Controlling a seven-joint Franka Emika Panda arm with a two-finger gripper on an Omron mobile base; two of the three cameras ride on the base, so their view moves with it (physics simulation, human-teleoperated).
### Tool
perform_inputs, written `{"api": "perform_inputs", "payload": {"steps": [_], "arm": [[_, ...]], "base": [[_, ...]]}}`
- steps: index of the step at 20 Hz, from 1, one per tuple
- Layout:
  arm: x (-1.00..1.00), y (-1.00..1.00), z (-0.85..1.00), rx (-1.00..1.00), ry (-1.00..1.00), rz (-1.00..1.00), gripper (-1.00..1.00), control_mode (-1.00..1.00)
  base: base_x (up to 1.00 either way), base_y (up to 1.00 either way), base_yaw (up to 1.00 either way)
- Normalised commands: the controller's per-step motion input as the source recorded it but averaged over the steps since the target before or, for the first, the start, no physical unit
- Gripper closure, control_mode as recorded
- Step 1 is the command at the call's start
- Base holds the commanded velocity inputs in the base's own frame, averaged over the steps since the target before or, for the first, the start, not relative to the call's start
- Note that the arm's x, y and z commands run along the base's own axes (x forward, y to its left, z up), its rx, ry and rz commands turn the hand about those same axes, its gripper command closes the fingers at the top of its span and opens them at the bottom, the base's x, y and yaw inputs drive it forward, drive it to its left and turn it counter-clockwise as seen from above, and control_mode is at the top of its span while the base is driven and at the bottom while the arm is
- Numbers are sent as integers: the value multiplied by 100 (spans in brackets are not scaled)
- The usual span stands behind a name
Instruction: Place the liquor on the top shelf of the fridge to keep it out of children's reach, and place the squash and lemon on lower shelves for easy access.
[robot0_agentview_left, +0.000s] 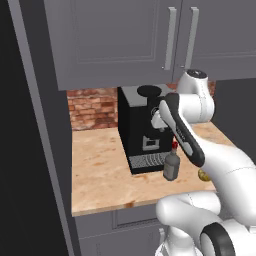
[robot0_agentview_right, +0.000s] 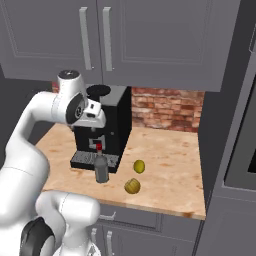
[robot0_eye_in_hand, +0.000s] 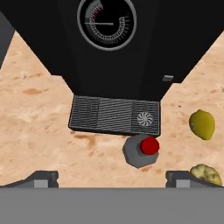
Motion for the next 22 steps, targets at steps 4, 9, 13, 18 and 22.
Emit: {"api": "perform_inputs", "payload": {"steps": [4, 9, 13, 18, 22], "arm": [[0, -14, -34, 0, -13, 16, -100, -100], [0, -18, -18, 0, -9, 17, -100, -100], [0, -25, -15, 0, -5, 22, -100, -100], [0, -41, -22, 5, -7, 26, -100, -100], [0, -41, -25, 10, -8, 27, -100, -100]], "base": [[0, 0, 0], [0, 0, 0], [0, 0, 0], [0, 0, 0], [0, 0, 0]]}}
